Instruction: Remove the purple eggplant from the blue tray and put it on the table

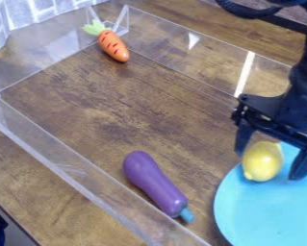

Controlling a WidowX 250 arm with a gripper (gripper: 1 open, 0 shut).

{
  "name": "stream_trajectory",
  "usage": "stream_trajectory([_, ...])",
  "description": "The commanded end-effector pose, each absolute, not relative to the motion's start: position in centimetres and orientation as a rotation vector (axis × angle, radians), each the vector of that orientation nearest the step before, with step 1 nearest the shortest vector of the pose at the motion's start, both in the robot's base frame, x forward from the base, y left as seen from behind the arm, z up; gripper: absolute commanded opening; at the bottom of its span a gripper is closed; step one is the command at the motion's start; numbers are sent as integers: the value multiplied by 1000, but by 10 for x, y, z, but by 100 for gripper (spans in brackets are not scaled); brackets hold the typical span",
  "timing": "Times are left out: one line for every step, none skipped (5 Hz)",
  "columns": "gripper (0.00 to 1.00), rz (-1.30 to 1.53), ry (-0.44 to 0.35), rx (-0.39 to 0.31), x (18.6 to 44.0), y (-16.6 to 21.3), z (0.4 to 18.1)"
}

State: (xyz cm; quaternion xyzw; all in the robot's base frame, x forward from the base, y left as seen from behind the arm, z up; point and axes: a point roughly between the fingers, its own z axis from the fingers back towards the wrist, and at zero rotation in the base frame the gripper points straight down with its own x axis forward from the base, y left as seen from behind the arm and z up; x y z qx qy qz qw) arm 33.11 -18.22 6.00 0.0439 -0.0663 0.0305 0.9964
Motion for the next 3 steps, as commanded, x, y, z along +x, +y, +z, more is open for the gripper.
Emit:
stream_trajectory([100, 134, -183, 47, 341, -174, 74])
stream_trajectory([100, 168, -178, 44, 341, -168, 68])
stream_trajectory([0, 160, -174, 36, 338, -167, 65])
